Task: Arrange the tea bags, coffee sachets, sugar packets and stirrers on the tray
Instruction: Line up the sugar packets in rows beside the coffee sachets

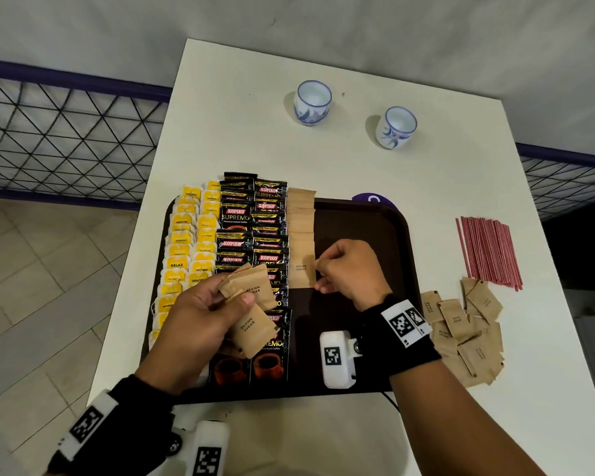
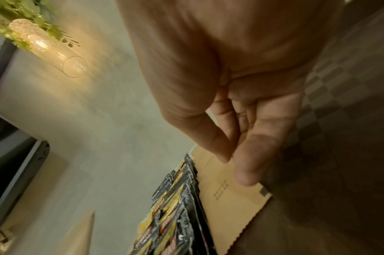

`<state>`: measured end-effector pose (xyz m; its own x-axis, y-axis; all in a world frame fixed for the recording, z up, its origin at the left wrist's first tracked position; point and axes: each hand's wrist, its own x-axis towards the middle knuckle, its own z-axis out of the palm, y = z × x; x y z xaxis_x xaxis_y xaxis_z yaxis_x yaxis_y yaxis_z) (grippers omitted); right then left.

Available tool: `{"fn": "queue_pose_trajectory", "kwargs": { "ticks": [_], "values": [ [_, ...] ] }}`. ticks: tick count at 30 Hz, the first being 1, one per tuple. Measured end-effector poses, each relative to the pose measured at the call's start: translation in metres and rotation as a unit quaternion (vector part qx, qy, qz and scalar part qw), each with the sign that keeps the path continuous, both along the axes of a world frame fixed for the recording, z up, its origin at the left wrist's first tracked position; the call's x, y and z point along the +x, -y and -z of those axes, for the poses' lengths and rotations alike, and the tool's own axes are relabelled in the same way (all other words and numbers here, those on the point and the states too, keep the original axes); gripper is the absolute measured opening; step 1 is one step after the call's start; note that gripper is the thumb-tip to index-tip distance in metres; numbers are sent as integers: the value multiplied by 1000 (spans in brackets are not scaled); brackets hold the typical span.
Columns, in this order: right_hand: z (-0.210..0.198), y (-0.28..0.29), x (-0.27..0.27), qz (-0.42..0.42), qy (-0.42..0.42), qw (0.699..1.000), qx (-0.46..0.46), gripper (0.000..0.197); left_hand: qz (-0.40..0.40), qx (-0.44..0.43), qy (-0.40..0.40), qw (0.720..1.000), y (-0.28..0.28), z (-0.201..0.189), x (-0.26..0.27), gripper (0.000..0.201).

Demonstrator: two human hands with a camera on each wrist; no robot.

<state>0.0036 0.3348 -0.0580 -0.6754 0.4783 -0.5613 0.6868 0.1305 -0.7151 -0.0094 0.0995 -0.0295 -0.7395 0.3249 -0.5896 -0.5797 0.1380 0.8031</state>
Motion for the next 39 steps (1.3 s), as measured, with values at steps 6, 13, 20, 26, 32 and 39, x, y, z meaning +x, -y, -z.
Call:
{"fn": "queue_pose_trajectory", "kwargs": {
  "ticks": [6, 13, 20, 26, 32, 39],
  "values": [
    [-27, 11, 7, -79, -99, 992, 16, 5, -1, 6, 4, 1000, -6, -3, 1, 23],
    [-44, 34, 15, -169, -123, 974, -82, 9, 20, 11, 0, 1000, -12, -5, 4, 23],
    [-41, 35, 19, -155, -105, 979, -86, 6, 41, 16, -4, 999, -13, -7, 5, 25],
    [-41, 16, 18, -69, -123, 986, -94, 7, 35, 4, -6, 999, -8, -3, 2, 23],
    [-27, -21, 22, 7, -63, 997, -48, 4, 19, -9, -12, 1000, 1, 2, -2, 22],
    [-8, -8, 25, 11, -28, 999, -44, 10, 25, -14, -11, 1000, -2, 4, 0, 23]
  ]
}}
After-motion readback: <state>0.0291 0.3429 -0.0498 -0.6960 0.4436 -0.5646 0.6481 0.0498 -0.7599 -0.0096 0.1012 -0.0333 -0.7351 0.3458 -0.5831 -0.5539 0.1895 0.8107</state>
